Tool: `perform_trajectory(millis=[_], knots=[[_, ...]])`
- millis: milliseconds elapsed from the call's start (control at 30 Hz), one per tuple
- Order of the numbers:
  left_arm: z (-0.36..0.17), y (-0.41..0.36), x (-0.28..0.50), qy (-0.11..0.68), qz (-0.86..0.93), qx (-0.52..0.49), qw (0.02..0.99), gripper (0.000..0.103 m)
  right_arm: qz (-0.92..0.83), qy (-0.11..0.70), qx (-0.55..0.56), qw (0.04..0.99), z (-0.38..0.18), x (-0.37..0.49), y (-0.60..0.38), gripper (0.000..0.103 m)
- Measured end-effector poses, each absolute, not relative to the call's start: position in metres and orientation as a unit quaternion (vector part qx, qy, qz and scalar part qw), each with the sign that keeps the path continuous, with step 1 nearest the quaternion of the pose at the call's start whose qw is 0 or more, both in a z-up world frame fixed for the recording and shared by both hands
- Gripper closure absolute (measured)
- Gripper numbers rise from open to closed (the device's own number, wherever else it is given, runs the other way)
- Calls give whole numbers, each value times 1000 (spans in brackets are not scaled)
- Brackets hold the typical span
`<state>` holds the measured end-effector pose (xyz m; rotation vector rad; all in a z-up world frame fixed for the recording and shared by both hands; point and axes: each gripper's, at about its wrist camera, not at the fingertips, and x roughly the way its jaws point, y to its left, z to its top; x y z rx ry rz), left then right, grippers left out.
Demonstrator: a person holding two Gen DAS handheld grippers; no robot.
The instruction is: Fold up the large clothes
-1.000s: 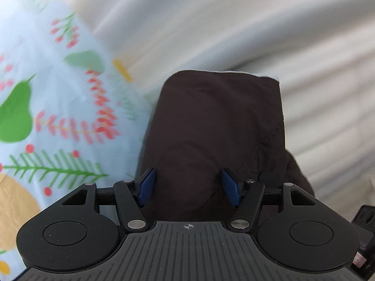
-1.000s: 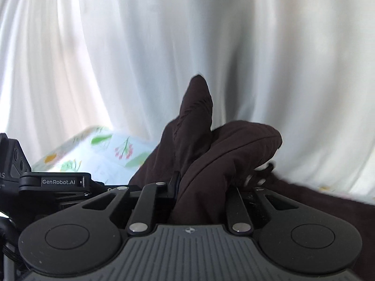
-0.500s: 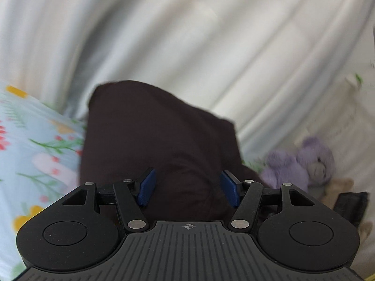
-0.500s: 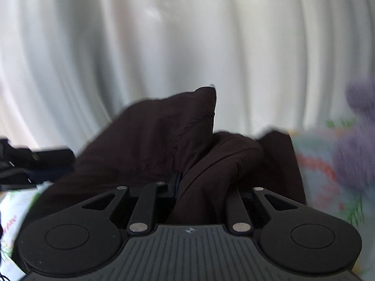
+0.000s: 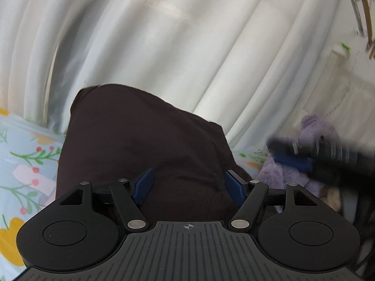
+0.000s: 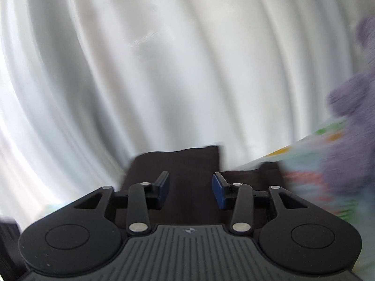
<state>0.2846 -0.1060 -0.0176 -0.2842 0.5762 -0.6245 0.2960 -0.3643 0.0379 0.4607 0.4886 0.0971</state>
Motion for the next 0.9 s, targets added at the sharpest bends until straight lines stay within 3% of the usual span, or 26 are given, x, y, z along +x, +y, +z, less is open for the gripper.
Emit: perform_trajectory(millis=[167,200,333,400,667,900], knots=[[-20,-106,281,269,-297,-141,905,26,15,284,200,938,-6,349,-341,73],[-19,-106,281,270,-296,-137,906,26,5,286,181,941,-17,350,-337,78],[0,-101,283,279,-274,-145,909,27,-13,262,134,955,-41,345,-335,79],[9,-101,293,271,-236,-139,923,22,-24,261,138,955,-49,347,-341,80],[-11,-128,348,314,-143,-105,933,18,-39,238,134,961,-73,343,-344,82],[-36,-144,351,305,-135,-52,941,4,-33,224,151,962,-82,332,-350,85]])
